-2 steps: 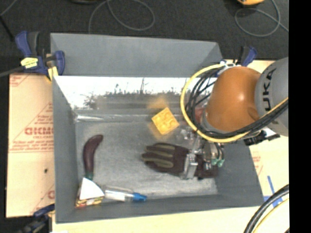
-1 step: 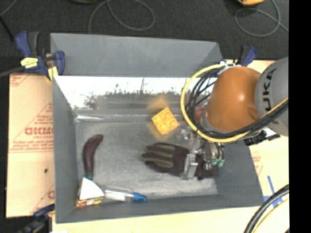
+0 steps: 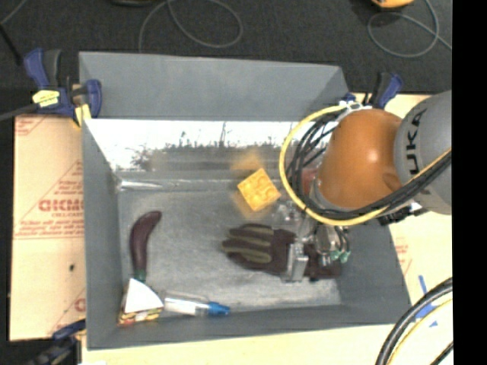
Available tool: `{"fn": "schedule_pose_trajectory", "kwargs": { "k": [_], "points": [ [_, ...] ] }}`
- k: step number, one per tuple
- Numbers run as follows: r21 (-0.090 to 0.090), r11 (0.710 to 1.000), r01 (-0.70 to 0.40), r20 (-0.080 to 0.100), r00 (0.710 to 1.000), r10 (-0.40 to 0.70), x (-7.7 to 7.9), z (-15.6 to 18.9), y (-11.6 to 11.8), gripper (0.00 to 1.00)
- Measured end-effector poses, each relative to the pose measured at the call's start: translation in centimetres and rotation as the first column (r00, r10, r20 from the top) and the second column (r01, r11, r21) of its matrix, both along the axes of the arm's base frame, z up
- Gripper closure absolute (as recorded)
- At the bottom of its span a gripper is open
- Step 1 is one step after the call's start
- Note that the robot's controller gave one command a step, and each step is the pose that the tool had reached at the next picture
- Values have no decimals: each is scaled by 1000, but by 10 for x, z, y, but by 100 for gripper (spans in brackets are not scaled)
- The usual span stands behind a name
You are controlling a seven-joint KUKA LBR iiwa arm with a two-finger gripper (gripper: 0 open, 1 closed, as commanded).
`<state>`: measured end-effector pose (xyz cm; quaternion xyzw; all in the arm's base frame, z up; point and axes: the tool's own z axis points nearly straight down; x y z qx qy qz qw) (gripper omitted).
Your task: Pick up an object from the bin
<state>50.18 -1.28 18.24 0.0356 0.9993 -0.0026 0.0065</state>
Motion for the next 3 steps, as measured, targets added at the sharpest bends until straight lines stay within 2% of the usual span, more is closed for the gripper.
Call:
{"fn": "schedule_pose_trajectory", "kwargs": {
  "k": [1,2,3],
  "points": [
    [0,997,-75,-7,997,75,3,-23,-2,0],
    [3,990,138,-3,990,-138,7,-30,5,0],
    [1,999,48,-5,999,-48,6,-36,4,0]
  ]
}}
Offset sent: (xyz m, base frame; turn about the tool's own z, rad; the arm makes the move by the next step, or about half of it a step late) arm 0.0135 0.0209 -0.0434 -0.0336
